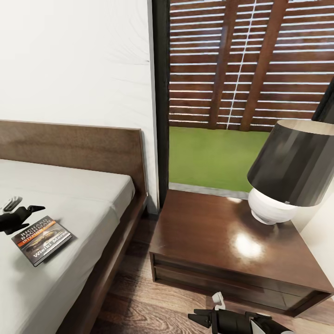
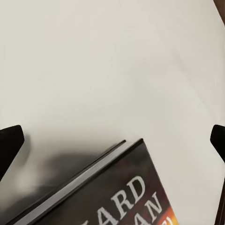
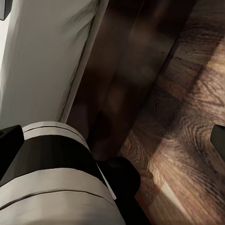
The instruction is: In the bedroom, move the book from the bed onto either nightstand, and place the two sandals side by side next to the bed.
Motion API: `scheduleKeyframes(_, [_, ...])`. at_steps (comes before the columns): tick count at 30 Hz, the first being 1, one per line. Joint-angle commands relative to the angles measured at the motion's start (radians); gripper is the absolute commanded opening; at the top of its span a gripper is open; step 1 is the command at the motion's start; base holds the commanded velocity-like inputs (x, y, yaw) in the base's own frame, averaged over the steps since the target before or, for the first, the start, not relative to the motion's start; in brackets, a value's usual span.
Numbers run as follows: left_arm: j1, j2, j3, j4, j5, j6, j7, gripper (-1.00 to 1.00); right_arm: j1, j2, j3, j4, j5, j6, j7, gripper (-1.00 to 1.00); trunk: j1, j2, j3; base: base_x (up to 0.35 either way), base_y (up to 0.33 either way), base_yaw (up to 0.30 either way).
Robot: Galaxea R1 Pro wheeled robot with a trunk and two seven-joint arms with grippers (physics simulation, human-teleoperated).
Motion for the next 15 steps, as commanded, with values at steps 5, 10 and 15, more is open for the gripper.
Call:
scheduleKeyframes(5, [0.000,0.000,-0.005,0.001,0.011,0.005,0.000,1.00,0.000,0.000,0.008,0.000,-0.009,0.004,0.002,1.00,0.000,0.000,-0.001,0.000,0.000,0.000])
scheduleKeyframes(10, [0.000,0.000,-0.005,0.001,0.011,0.004,0.000,1.00,0.000,0.000,0.008,0.000,-0.009,0.004,0.002,1.00,0.000,0.000,-0.001,0.000,0.000,0.000])
scheduleKeyframes(15, [0.000,0.000,-0.005,0.002,0.010,0.003,0.000,1.00,0.000,0.000,0.008,0.000,-0.010,0.004,0.003,1.00,0.000,0.000,-0.001,0.000,0.000,0.000])
